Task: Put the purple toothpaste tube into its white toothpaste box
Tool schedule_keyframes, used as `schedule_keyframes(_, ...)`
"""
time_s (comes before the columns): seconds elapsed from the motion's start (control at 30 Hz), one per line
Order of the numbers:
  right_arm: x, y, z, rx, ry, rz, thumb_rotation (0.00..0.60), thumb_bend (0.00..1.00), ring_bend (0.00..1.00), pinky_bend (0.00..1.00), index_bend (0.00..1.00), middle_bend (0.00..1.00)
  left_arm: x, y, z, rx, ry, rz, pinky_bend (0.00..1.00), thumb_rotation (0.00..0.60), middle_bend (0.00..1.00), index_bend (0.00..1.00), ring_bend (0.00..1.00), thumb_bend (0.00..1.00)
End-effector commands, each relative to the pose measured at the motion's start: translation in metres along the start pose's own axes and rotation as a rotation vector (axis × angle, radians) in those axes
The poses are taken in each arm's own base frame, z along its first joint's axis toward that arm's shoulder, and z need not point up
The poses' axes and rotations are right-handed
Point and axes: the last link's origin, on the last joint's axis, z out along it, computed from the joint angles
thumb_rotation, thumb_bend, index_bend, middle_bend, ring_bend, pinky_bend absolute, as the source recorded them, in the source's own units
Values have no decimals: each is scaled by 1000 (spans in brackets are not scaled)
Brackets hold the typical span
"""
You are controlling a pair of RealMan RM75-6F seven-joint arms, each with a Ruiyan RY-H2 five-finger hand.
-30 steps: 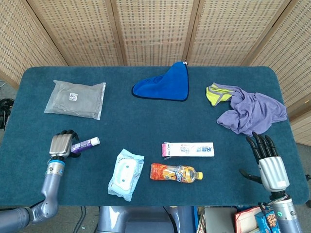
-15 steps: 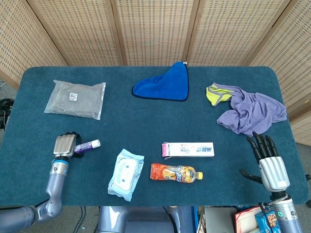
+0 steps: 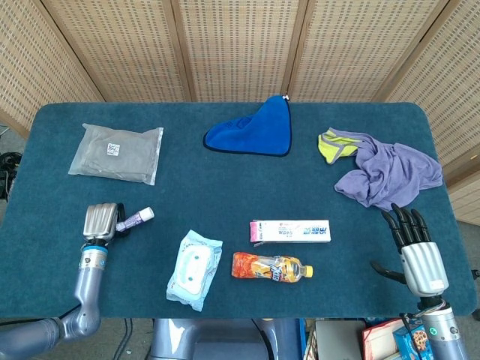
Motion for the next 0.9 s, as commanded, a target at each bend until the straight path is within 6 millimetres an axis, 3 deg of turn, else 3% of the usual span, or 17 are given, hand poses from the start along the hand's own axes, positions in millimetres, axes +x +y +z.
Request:
schedule_keyframes(0.03,0,0,0,-1,3,2,600,121,0,0,0,0,3,1,1,-6,30,0,564,600,627,824,519,393)
schedule_keyframes(0.3,0,0,0,0,2,5,600,121,0,0,0,0,12,0,1,-53,100,26,574,600,645,856,533,410)
schedule_keyframes(0.63,0,-1,0,1,-1,9,600,121,0,0,0,0,41,-10,-2,-159,180,100,573,600,646,859,533,410)
schedule_keyframes(0.9,-2,-3,0,9,-10,10,600,121,0,0,0,0,69,-17,-8,-351,277,195,573,600,652,870,534,411)
